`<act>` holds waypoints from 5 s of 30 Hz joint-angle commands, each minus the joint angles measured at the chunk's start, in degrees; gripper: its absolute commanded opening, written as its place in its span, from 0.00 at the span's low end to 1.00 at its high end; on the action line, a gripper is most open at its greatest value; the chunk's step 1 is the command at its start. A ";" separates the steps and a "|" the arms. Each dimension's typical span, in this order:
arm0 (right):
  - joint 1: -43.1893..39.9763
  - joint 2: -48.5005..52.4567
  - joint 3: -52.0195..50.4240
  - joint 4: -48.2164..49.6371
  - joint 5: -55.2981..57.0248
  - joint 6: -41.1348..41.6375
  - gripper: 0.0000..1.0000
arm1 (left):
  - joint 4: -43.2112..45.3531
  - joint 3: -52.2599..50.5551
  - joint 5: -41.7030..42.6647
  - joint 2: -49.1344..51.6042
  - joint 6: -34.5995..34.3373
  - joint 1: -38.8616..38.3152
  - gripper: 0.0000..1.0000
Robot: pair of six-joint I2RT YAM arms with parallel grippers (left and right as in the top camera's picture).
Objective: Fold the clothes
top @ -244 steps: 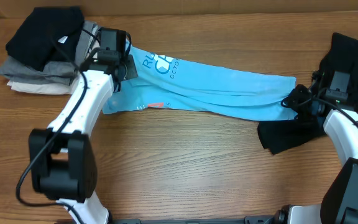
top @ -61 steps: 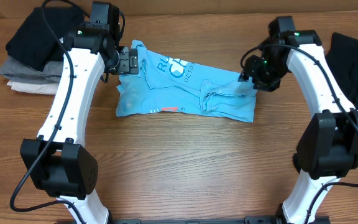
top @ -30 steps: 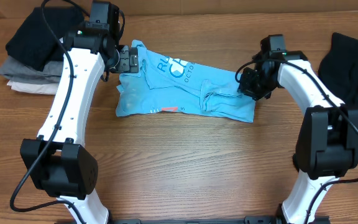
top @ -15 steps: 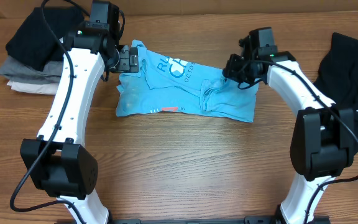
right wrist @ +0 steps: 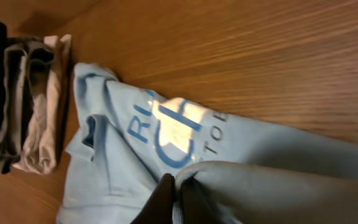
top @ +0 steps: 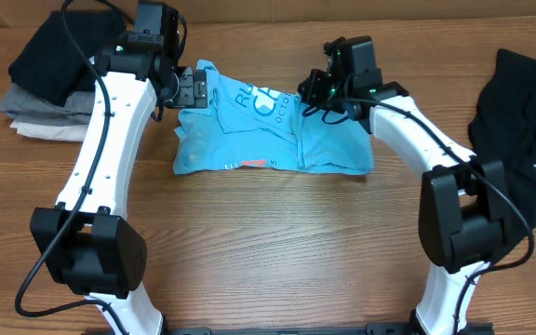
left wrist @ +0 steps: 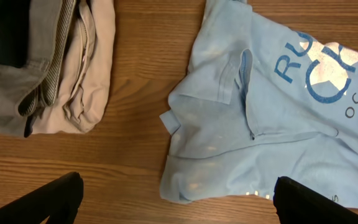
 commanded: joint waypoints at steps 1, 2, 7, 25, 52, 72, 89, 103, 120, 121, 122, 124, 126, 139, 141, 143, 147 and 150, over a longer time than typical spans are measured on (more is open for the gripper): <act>0.22 2.25 0.57 0.90 0.90 0.76 0.39 | 0.39 0.90 0.48 -0.63 1.29 0.63 1.00; 0.20 2.25 0.57 0.76 1.31 0.72 0.49 | 0.39 0.90 0.48 -0.63 1.29 0.63 1.00; -0.90 1.70 2.71 -4.33 1.44 -0.63 0.96 | 0.39 0.90 0.46 -0.63 1.31 0.63 1.00; 7.85 0.39 5.01 -20.72 19.39 -11.34 1.00 | -0.26 0.90 0.46 -0.63 1.31 0.63 1.00; 9.57 3.56 5.31 -23.54 23.71 -6.10 0.66 | -0.83 0.90 0.48 -0.63 1.29 0.63 1.00; 9.46 6.27 5.33 -20.70 29.00 -8.00 0.38 | -0.59 0.90 0.48 -0.63 1.29 0.63 1.00; 9.46 7.17 5.33 -21.57 26.32 -10.84 0.53 | 0.26 0.90 0.48 -0.63 1.29 0.63 1.00; 9.20 8.22 6.05 -22.58 28.98 -10.62 0.18 | 0.22 0.90 0.48 -0.63 1.29 0.63 1.00; 8.83 8.07 26.12 -39.52 21.55 -10.86 0.16 | 0.22 0.90 0.48 -0.61 1.31 0.63 1.00; 8.83 8.07 26.12 -39.30 20.59 -10.86 0.16 | 0.20 0.90 0.48 -0.63 1.31 0.63 1.00; 8.90 8.09 26.05 -39.10 19.65 -10.84 0.16 | 0.20 0.90 0.48 -0.63 1.31 0.63 1.00; 9.07 8.09 26.01 -38.97 18.78 -10.84 0.16 | 0.20 0.90 0.48 -0.63 1.31 0.63 1.00; 9.53 8.09 26.01 -38.80 18.49 -10.84 0.16 | 0.20 0.90 0.48 -0.61 1.31 0.63 1.00; 14.84 11.54 26.01 -34.97 17.18 -8.44 0.16 | -0.31 0.90 0.48 -0.63 1.31 0.63 1.00; 15.28 11.89 26.01 -34.64 16.33 -8.44 0.16 | -0.31 0.90 0.48 -0.61 1.31 0.63 1.00; 15.63 11.89 26.01 -34.62 16.15 -8.44 0.16 | -0.28 0.90 0.48 -0.61 1.31 0.63 1.00; 15.96 11.87 26.84 -37.20 14.84 -8.52 0.64 | -0.28 0.90 0.48 -0.63 1.31 0.63 1.00; 15.54 11.72 29.68 -42.99 15.19 -8.68 0.96 | -0.26 0.90 0.48 -0.63 1.31 0.63 1.00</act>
